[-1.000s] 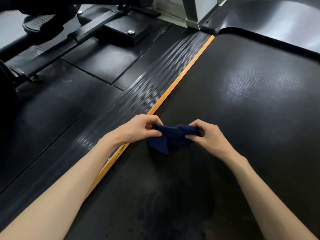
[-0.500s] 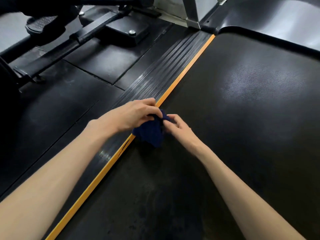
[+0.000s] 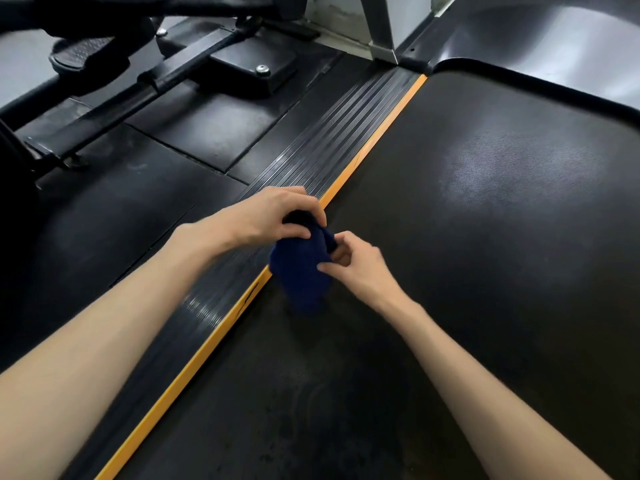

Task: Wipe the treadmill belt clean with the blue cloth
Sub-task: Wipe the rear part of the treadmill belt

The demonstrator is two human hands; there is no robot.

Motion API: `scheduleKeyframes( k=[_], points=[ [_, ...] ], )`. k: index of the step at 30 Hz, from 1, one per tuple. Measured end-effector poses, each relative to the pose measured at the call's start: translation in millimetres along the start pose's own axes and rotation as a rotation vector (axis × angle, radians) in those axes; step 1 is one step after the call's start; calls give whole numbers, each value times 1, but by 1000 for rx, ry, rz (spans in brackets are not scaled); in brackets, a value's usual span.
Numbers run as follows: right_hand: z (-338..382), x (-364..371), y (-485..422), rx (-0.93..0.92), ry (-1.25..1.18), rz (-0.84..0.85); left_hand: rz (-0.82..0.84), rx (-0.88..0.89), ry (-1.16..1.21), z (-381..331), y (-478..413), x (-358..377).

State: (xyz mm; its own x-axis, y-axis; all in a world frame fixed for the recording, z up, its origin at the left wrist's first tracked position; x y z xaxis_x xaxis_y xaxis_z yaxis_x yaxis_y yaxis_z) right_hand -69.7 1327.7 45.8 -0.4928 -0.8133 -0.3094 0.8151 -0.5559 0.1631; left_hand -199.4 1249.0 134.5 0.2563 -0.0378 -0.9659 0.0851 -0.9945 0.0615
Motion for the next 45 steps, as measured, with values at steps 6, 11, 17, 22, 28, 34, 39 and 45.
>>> scheduleKeyframes(
  k=[6, 11, 17, 22, 28, 34, 39, 45],
  points=[
    [30, -34, 6, -137, 248, 22, 191, -93, -40, 8, 2, 2],
    [34, -31, 13, -57, 299, 161, 63, -68, -125, 5, -7, 0],
    [22, -39, 15, 58, -236, 159, 16, 119, 77, -18, -4, -13],
    [20, -55, -3, -153, 101, -184, 190, 250, 97, -33, 0, -8],
    [31, -86, -6, -149, -112, -109, 362, 44, 52, -8, 12, -1],
    [31, -105, 4, -75, -270, -72, 7, -167, 247, 3, 14, 9],
    [25, -111, 5, -51, -238, -115, -8, -108, 171, 3, 1, 15],
    [29, -90, 12, -208, 2, -188, 97, -233, 78, 1, -14, 14]
  ],
)
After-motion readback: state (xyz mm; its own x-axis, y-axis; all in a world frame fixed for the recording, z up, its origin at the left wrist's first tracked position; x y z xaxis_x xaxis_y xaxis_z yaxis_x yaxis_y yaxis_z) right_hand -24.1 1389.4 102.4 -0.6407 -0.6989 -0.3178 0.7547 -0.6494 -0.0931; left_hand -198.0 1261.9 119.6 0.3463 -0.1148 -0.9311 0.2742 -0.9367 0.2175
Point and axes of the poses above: each hand's wrist, its own y-axis away from the middle knuckle, its own x-axis out of the palm, z = x × y, the point moved 4 cm from there along -y, towards the middle knuckle, and after that the axes turned 12 degrees about -y, right-handed, at the moved point
